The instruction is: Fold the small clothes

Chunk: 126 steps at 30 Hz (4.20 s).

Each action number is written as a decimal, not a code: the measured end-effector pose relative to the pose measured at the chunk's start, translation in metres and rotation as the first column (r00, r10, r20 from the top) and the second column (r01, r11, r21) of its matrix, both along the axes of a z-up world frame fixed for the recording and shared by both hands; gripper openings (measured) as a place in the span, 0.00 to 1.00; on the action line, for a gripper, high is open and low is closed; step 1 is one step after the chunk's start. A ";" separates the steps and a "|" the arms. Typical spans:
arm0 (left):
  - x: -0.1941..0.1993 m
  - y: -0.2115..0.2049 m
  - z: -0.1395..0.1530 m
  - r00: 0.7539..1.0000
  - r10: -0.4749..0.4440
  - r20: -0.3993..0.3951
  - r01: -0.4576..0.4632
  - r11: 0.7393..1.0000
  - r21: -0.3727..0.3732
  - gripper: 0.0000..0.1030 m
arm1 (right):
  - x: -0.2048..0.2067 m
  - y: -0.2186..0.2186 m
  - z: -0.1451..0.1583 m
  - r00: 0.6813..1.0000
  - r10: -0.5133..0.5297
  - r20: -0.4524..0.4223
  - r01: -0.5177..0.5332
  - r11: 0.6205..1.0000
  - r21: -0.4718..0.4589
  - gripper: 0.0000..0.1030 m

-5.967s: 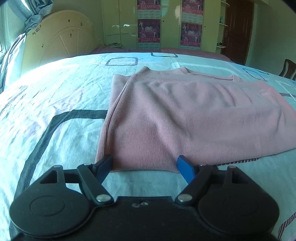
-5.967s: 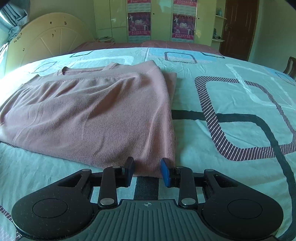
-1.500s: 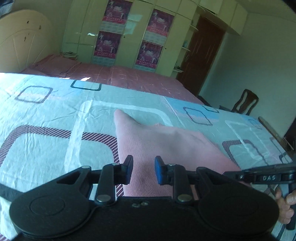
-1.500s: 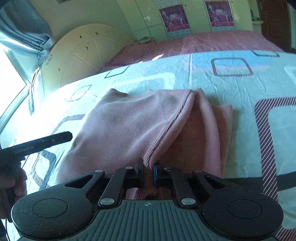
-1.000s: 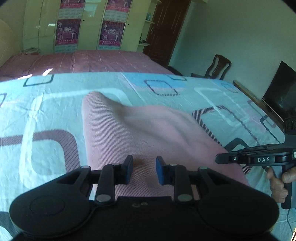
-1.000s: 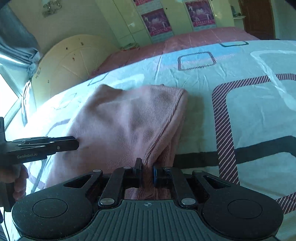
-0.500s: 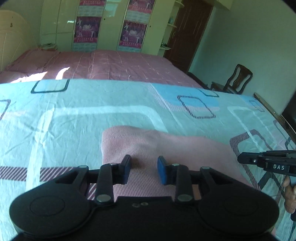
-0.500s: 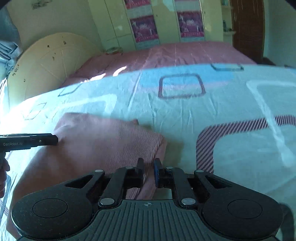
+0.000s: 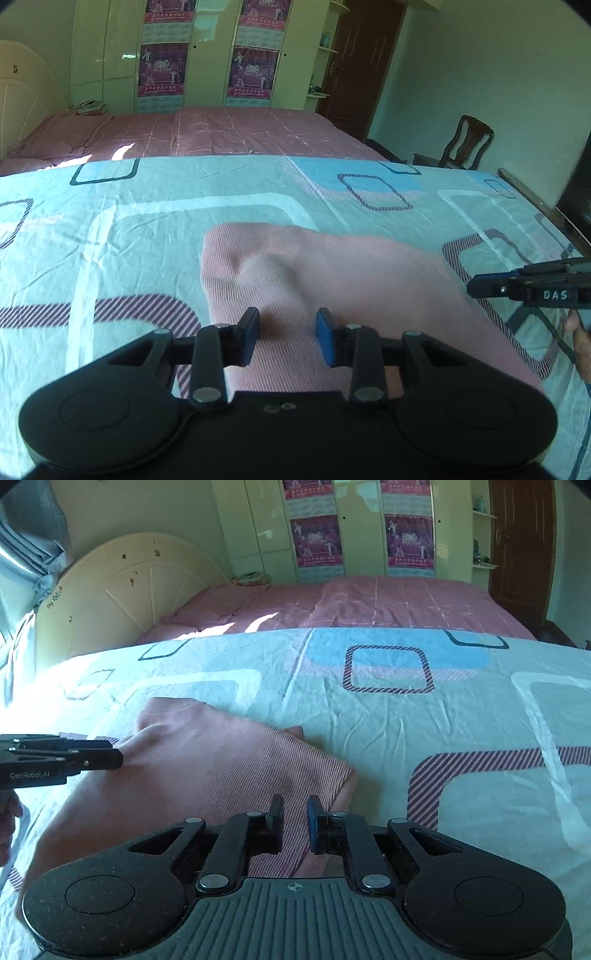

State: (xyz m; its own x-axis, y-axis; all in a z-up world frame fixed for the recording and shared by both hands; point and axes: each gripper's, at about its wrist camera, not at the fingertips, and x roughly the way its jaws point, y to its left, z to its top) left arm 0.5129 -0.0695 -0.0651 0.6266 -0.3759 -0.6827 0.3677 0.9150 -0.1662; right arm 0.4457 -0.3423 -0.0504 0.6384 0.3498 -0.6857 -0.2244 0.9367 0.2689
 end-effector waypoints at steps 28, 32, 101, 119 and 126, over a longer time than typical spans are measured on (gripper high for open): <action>-0.129 0.017 -0.014 0.994 0.067 -0.088 -0.062 0.996 0.058 0.51 | -0.123 0.038 -0.024 0.999 0.030 -0.035 -0.037 0.976 -0.217 0.20; -0.130 0.023 -0.007 0.993 0.100 -0.061 -0.095 0.993 0.071 0.64 | -0.133 0.040 -0.003 0.997 0.037 0.065 -0.023 0.978 -0.205 0.20; -0.011 -0.016 -0.010 0.969 0.098 -0.226 -0.115 0.992 -0.061 0.34 | 0.008 -0.013 -0.027 0.977 0.133 -0.168 -0.082 0.957 0.277 0.19; -0.020 0.003 0.004 0.992 0.012 -0.129 -0.029 0.991 -0.128 0.28 | -0.002 0.021 -0.004 0.987 0.010 -0.163 0.015 0.988 0.155 0.18; -0.033 0.070 0.030 0.997 0.024 -0.079 -0.034 0.991 -0.126 0.28 | 0.000 0.092 0.019 0.991 0.064 -0.115 -0.048 0.989 0.143 0.17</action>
State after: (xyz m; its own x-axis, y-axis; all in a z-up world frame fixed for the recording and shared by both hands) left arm 0.4794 0.0008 -0.0348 0.5860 -0.4452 -0.6770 0.3232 0.8946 -0.3085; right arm 0.4453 -0.2508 -0.0318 0.5321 0.4806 -0.6971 -0.2342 0.8747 0.4243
